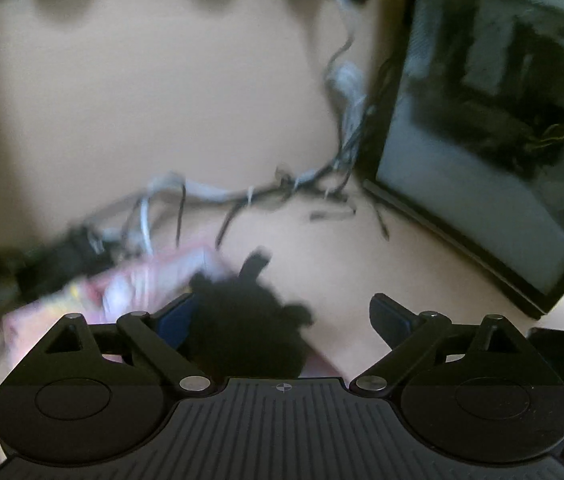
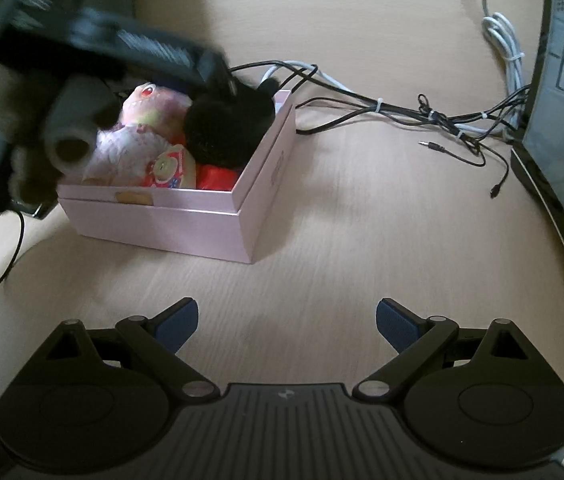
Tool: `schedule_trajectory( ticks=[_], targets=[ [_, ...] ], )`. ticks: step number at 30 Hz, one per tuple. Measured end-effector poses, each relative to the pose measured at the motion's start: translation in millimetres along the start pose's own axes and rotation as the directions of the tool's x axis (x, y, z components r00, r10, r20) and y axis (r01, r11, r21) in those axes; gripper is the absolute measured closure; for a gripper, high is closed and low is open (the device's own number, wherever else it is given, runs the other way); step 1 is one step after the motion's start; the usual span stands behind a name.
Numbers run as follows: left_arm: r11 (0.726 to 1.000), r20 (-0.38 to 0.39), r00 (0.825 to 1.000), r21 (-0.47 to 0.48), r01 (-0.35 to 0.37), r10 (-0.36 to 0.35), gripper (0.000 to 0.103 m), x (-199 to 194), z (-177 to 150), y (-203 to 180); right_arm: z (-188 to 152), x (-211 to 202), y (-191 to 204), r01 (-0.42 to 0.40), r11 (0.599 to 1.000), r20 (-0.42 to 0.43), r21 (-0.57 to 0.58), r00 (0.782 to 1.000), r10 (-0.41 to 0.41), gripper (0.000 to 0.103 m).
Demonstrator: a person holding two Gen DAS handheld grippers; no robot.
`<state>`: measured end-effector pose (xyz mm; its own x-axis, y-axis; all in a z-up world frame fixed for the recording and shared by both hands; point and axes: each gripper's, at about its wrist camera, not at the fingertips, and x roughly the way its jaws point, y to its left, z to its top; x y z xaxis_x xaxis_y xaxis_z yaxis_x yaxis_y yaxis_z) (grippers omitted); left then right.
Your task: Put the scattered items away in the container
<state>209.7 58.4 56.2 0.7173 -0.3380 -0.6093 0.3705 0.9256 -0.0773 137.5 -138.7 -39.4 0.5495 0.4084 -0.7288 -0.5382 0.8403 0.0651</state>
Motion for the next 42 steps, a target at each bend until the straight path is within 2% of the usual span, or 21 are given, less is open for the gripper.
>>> schedule_trajectory(
  ticks=[1,3,6,9,14,16,18,20,23,26,29,30,32,34,37,39,42],
  targets=[
    [1.000,0.025,0.999,0.015,-0.023,0.023,0.006,-6,3,-2,1,2,0,-0.002,1.000,-0.006,-0.001,1.000,0.002,0.007],
    [0.999,0.039,0.998,-0.017,-0.038,0.039,0.005,-5,10,4,1,4,2,-0.003,1.000,-0.012,-0.008,1.000,0.003,0.007],
    [0.995,-0.032,0.998,-0.090,-0.053,0.050,0.005,14,13,18,2,4,5,0.008,0.999,0.000,-0.033,1.000,-0.008,0.007],
    [0.991,-0.109,0.994,-0.131,-0.027,0.013,0.005,42,11,30,4,4,6,0.018,0.999,0.006,-0.049,1.000,-0.018,0.007],
    [0.991,-0.121,0.992,-0.134,0.017,-0.033,0.003,63,20,39,5,14,2,0.025,0.999,-0.023,-0.037,0.999,-0.026,0.006],
    [0.988,-0.131,0.989,-0.143,0.054,-0.073,0.002,73,23,45,6,17,0,0.031,0.999,-0.026,-0.031,0.999,-0.032,0.006],
    [0.990,-0.138,0.988,-0.137,0.043,-0.062,0.002,80,24,47,8,17,1,0.037,0.999,-0.015,-0.036,0.999,-0.037,0.006],
    [0.989,-0.122,0.992,-0.143,0.025,-0.043,0.003,72,26,46,11,16,2,0.039,0.998,0.000,-0.044,0.999,-0.039,0.006],
    [0.986,-0.046,0.997,-0.161,0.047,-0.055,0.002,41,26,45,15,16,2,0.024,0.998,0.011,-0.051,1.000,-0.023,0.005],
    [0.971,-0.028,0.991,-0.203,0.124,-0.133,0.002,27,21,43,16,23,4,0.000,0.998,-0.007,-0.059,1.000,-0.001,0.005],
    [0.979,-0.086,0.994,-0.201,0.042,-0.061,0.002,29,13,36,17,26,6,-0.011,0.997,-0.012,-0.080,1.000,0.011,0.005],
    [0.982,-0.085,0.996,-0.190,0.017,-0.033,0.002,23,13,35,18,23,7,-0.009,0.996,-0.001,-0.088,1.000,0.009,0.005],
    [0.978,-0.017,1.000,-0.207,-0.021,0.018,0.002,-6,15,43,19,17,6,-0.010,0.997,0.034,-0.082,0.999,0.013,0.005],
    [0.965,0.030,0.995,-0.248,-0.080,0.091,0.002,-40,14,60,22,17,3,-0.028,0.997,0.046,-0.068,0.998,0.031,0.005],
    [0.934,0.013,0.979,-0.300,-0.192,0.205,0.002,-73,-2,77,25,25,10,-0.051,0.993,0.049,-0.109,0.997,0.057,0.005],
    [0.909,-0.035,0.974,-0.354,-0.222,0.224,0.002,-81,-12,91,29,35,20,-0.057,0.985,0.046,-0.160,0.997,0.065,0.005],
    [0.854,-0.105,0.974,-0.468,-0.227,0.202,0.002,-83,-37,107,34,44,28,-0.031,0.977,0.051,-0.210,0.998,0.043,0.005]
  ],
)
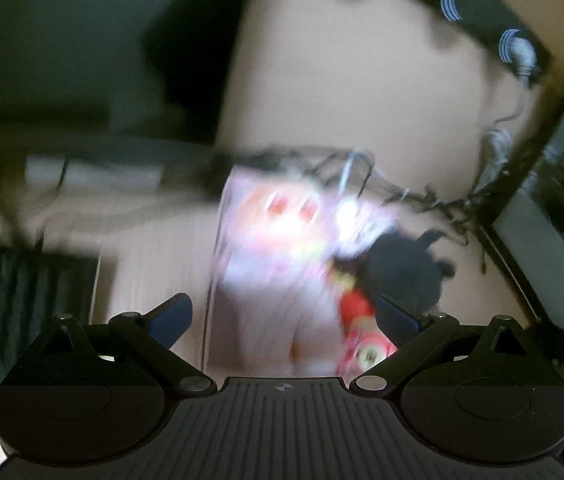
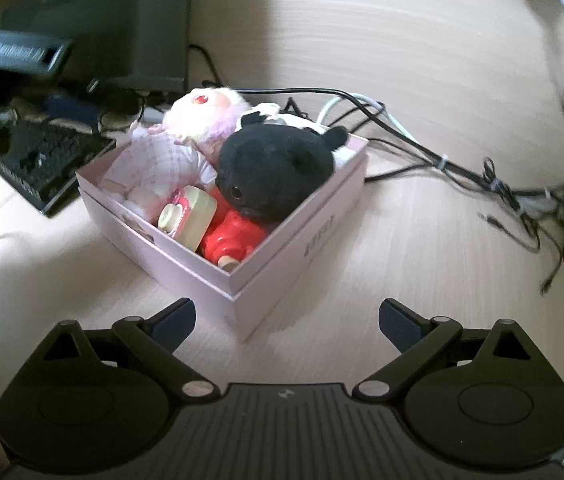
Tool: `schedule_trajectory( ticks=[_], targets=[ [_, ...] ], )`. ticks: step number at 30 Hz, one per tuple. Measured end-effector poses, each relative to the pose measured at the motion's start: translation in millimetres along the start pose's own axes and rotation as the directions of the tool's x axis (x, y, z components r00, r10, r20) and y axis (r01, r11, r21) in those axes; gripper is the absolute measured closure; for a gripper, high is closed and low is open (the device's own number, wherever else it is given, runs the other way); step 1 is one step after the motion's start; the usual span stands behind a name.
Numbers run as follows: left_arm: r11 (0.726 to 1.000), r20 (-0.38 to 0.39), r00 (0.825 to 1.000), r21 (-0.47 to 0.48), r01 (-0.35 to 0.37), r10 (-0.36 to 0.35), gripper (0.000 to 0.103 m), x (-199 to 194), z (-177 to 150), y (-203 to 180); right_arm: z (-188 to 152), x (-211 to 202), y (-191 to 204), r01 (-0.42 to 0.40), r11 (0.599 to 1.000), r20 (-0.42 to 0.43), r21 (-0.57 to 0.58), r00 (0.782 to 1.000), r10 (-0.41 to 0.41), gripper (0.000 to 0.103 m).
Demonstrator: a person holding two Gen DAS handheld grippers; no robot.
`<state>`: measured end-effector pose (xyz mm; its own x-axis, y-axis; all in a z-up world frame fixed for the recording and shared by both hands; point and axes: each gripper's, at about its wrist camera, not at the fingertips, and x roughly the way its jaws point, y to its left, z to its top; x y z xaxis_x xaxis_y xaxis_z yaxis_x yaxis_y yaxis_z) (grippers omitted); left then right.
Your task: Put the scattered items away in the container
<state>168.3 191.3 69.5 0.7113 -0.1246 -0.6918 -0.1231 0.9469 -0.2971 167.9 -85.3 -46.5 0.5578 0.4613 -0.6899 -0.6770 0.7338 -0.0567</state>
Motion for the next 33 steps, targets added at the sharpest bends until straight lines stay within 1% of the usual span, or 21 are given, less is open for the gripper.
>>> schedule_trajectory(
  ticks=[1,3,7,13,15,17,19,21,23,25,28,29,30,32,33],
  targets=[
    [0.999,-0.012,1.000,-0.035,0.009,-0.010,0.002,3,-5,5,1,2,-1,0.015,1.000,0.000,-0.001,1.000,-0.015,0.005],
    [0.998,-0.023,0.999,-0.052,0.036,-0.037,0.002,4,-9,4,2,2,-6,0.024,1.000,-0.002,0.017,1.000,-0.024,0.004],
    [1.000,-0.008,1.000,-0.022,0.011,-0.011,0.001,8,-9,-13,1,0,-10,0.063,0.998,-0.003,0.018,0.998,-0.063,0.004],
    [0.999,-0.011,1.000,0.022,0.023,-0.023,0.001,1,-14,-15,-3,0,-3,0.084,0.996,-0.019,0.016,0.996,-0.083,0.004],
    [0.999,-0.014,1.000,0.043,0.027,-0.026,0.001,-3,-18,-18,-4,-1,-2,0.088,0.996,-0.025,0.031,0.996,-0.088,0.004],
    [0.996,-0.003,1.000,0.089,0.003,-0.003,0.001,-9,-24,-25,-6,-7,-1,0.086,0.995,-0.021,0.052,0.996,-0.085,0.003],
    [0.990,0.051,0.997,0.130,-0.062,0.055,0.001,-20,-37,-36,-9,-18,1,0.076,0.993,-0.006,0.085,0.997,-0.075,0.000],
    [0.980,0.120,0.985,0.136,-0.143,0.127,0.000,-27,-52,-45,-13,-26,2,0.076,0.990,0.007,0.119,0.997,-0.078,0.000],
    [0.971,0.144,0.973,0.128,-0.201,0.182,0.000,-27,-70,-50,-21,-34,6,0.092,0.983,0.014,0.157,0.995,-0.096,0.000],
    [0.959,0.168,0.957,0.118,-0.259,0.237,0.000,-27,-88,-55,-32,-37,11,0.117,0.977,0.016,0.181,0.992,-0.122,0.000],
    [0.937,0.207,0.945,0.191,-0.292,0.252,0.000,-28,-115,-63,-48,-40,20,0.146,0.970,0.029,0.192,0.988,-0.155,0.000],
    [0.932,0.214,0.945,0.215,-0.292,0.247,0.000,-28,-123,-63,-55,-39,24,0.156,0.969,0.029,0.191,0.986,-0.165,0.000],
    [0.931,0.211,0.947,0.227,-0.287,0.241,0.000,-28,-129,-62,-59,-35,26,0.165,0.968,0.009,0.187,0.985,-0.170,0.000],
    [0.938,0.191,0.955,0.222,-0.266,0.226,0.000,-28,-137,-58,-66,-28,29,0.177,0.968,-0.038,0.180,0.984,-0.173,0.000],
    [0.941,0.190,0.956,0.214,-0.262,0.223,0.000,-30,-138,-57,-70,-27,30,0.179,0.967,-0.039,0.184,0.984,-0.174,0.000]
  ],
)
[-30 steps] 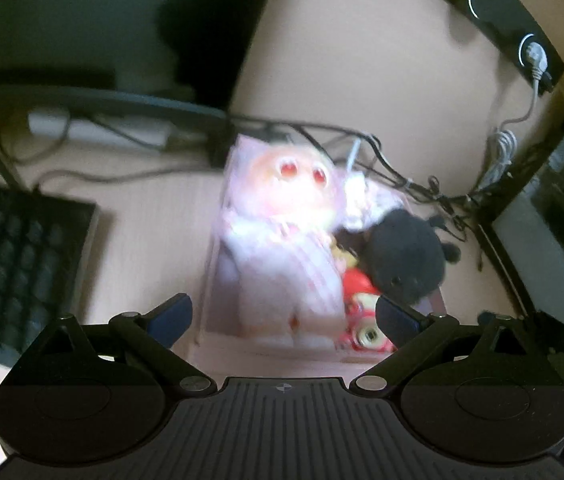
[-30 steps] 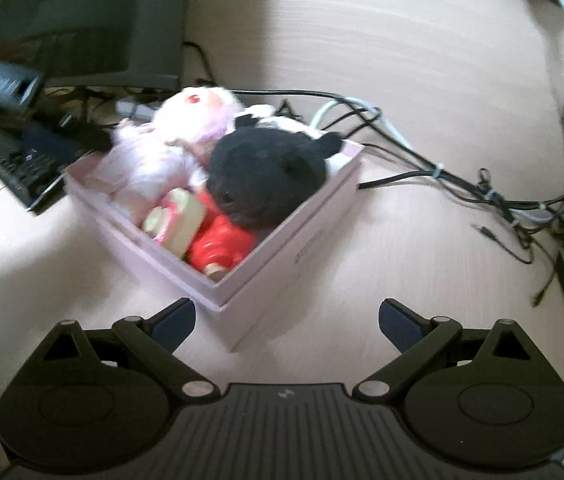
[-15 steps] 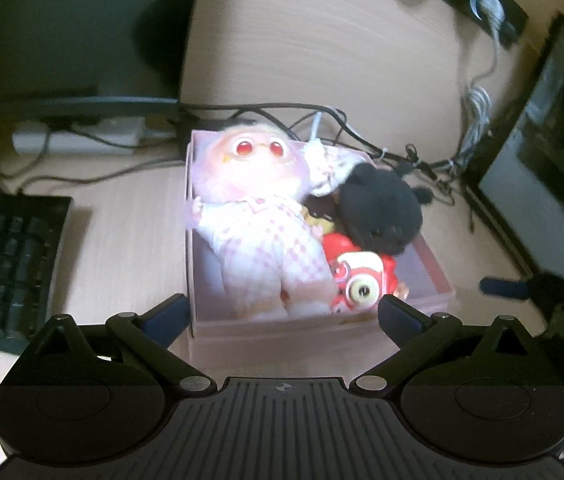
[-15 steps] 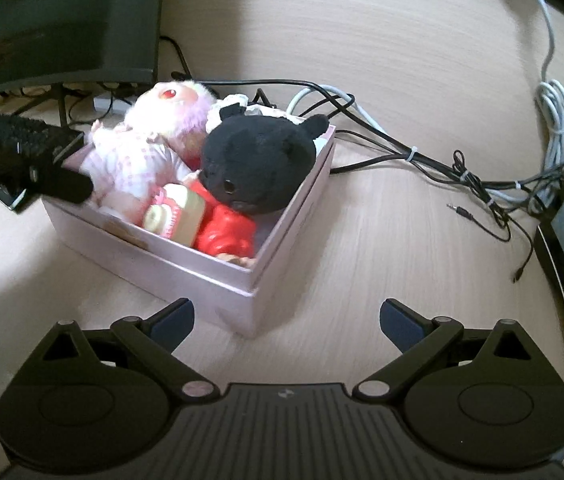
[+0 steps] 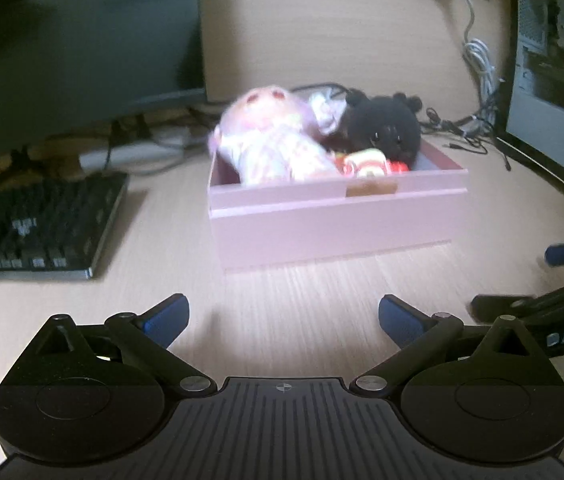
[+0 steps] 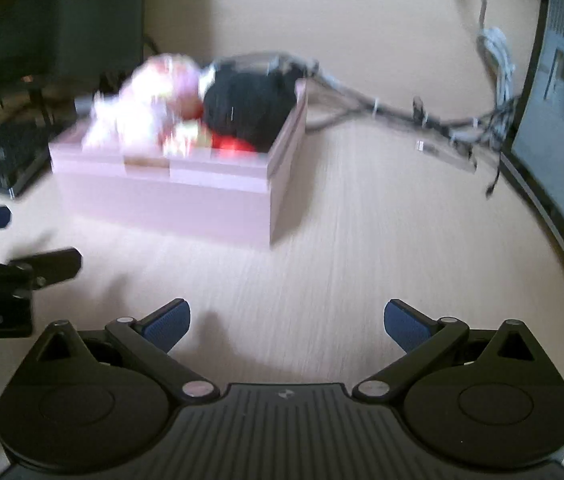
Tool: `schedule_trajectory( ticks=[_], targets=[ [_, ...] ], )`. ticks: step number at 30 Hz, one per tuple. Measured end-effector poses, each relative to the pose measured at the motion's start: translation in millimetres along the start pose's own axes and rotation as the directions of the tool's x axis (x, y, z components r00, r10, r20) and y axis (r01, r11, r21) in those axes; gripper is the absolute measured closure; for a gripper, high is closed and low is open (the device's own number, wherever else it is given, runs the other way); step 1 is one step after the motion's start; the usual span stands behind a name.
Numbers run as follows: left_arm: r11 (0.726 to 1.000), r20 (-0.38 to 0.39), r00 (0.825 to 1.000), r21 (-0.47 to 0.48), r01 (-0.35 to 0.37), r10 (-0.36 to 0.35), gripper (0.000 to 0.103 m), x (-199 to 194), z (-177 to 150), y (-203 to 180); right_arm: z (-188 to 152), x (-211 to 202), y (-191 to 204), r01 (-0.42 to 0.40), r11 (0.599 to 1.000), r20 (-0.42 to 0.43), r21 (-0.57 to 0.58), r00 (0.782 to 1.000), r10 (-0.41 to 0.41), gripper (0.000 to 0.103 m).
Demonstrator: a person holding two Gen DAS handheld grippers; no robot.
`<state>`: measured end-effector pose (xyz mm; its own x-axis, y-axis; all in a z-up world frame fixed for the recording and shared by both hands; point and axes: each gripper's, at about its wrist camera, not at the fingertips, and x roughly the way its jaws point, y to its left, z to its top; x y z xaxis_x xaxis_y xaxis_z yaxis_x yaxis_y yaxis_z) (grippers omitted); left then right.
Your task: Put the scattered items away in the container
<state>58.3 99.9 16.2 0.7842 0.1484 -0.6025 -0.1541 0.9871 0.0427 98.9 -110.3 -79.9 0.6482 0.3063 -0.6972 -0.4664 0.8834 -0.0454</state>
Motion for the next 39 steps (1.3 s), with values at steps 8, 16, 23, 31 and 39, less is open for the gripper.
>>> schedule_trajectory(
  ticks=[8,16,23,31,39],
  targets=[
    [0.998,-0.042,0.999,-0.053,0.014,-0.017,0.000,-3,-11,3,-10,4,-4,-0.034,0.999,0.054,-0.013,0.998,0.034,0.000],
    [0.996,-0.064,0.997,-0.078,-0.039,0.034,0.000,3,-13,3,-5,17,-14,-0.104,0.994,0.077,-0.021,0.991,0.106,0.000],
    [0.998,-0.054,0.998,-0.050,-0.029,0.026,0.000,3,-14,0,-5,18,-12,-0.103,0.994,0.077,-0.026,0.992,0.105,0.000],
    [0.999,-0.039,0.999,-0.035,-0.016,0.015,0.000,5,-12,-6,-5,18,-14,-0.106,0.994,0.076,-0.029,0.991,0.108,0.000],
    [1.000,-0.033,0.999,-0.004,-0.003,0.003,0.000,6,-13,-11,-5,18,-14,-0.107,0.994,0.076,-0.030,0.991,0.109,0.000]
  ],
)
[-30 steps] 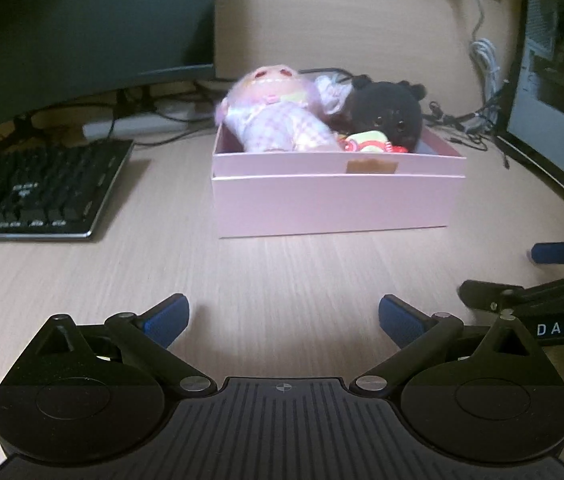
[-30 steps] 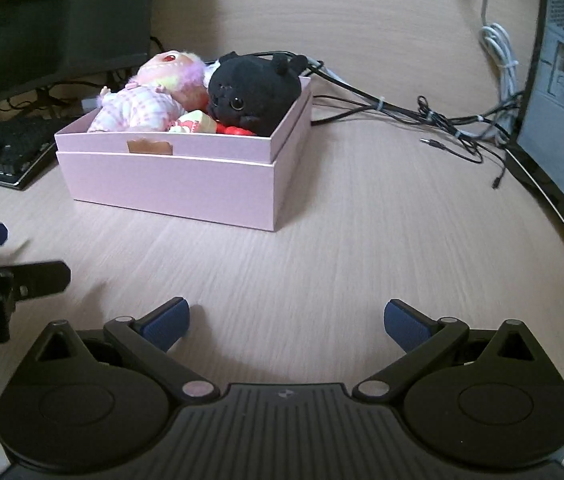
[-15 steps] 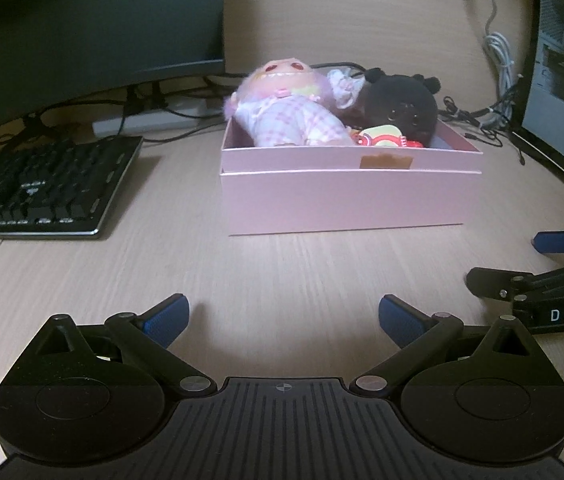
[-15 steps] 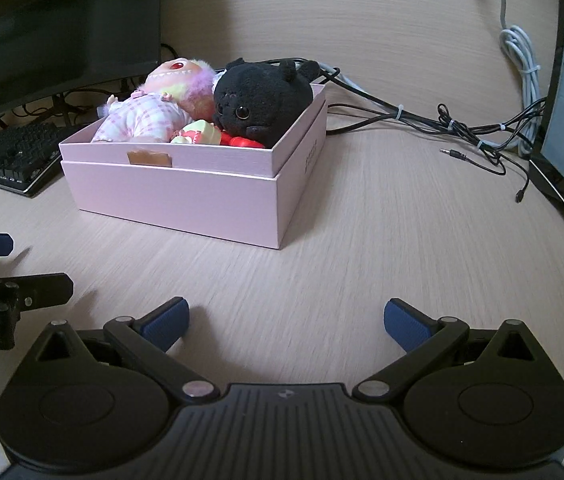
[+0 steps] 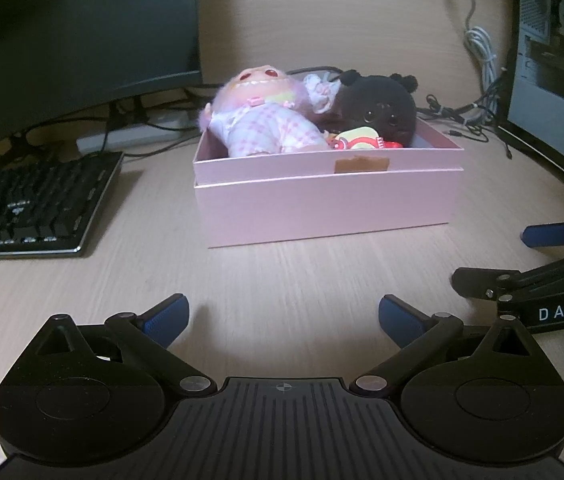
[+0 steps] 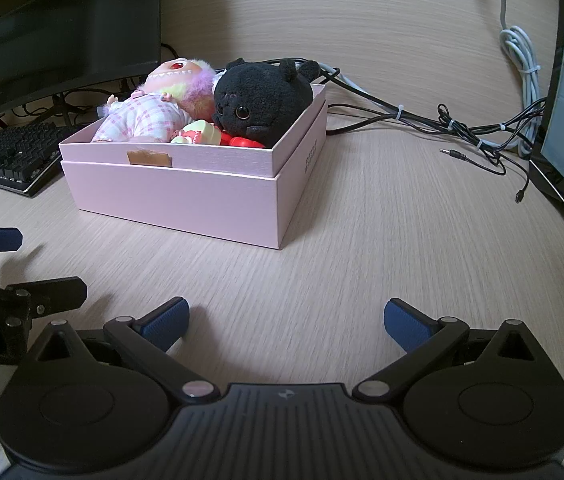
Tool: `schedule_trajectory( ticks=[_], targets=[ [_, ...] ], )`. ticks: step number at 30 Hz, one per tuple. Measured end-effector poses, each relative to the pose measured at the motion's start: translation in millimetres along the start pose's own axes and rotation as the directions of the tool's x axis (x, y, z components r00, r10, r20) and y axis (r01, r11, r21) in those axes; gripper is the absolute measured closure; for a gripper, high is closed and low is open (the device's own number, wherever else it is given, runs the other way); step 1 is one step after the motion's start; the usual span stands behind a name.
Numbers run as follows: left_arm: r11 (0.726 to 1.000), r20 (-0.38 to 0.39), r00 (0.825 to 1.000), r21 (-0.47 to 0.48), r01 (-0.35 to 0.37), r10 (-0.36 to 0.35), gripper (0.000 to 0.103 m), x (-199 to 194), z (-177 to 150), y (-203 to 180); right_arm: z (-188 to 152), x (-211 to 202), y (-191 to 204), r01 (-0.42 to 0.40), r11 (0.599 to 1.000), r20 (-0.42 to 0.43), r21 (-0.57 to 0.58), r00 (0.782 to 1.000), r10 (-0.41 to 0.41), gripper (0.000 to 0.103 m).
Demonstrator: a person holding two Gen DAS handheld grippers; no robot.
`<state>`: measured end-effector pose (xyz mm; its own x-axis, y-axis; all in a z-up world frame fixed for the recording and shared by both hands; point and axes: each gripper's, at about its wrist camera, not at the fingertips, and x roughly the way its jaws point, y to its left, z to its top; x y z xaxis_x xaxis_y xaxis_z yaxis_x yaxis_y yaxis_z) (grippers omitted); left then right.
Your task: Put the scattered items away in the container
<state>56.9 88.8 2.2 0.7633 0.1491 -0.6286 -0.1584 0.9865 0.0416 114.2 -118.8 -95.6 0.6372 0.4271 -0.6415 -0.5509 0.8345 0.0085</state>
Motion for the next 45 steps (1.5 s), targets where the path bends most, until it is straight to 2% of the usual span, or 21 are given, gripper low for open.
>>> schedule_trajectory(
  ticks=[5,45],
  targets=[
    [1.000,-0.020,1.000,-0.008,0.005,-0.005,0.000,3.7,0.6,1.6,-0.3,0.3,0.0,0.000,1.000,0.000,0.000,1.000,0.000,0.000],
    [1.000,-0.028,1.000,0.009,-0.011,0.011,0.000,6.9,-0.4,3.3,-0.2,0.2,0.1,0.000,1.000,0.000,0.000,1.000,0.000,0.000]
  ],
)
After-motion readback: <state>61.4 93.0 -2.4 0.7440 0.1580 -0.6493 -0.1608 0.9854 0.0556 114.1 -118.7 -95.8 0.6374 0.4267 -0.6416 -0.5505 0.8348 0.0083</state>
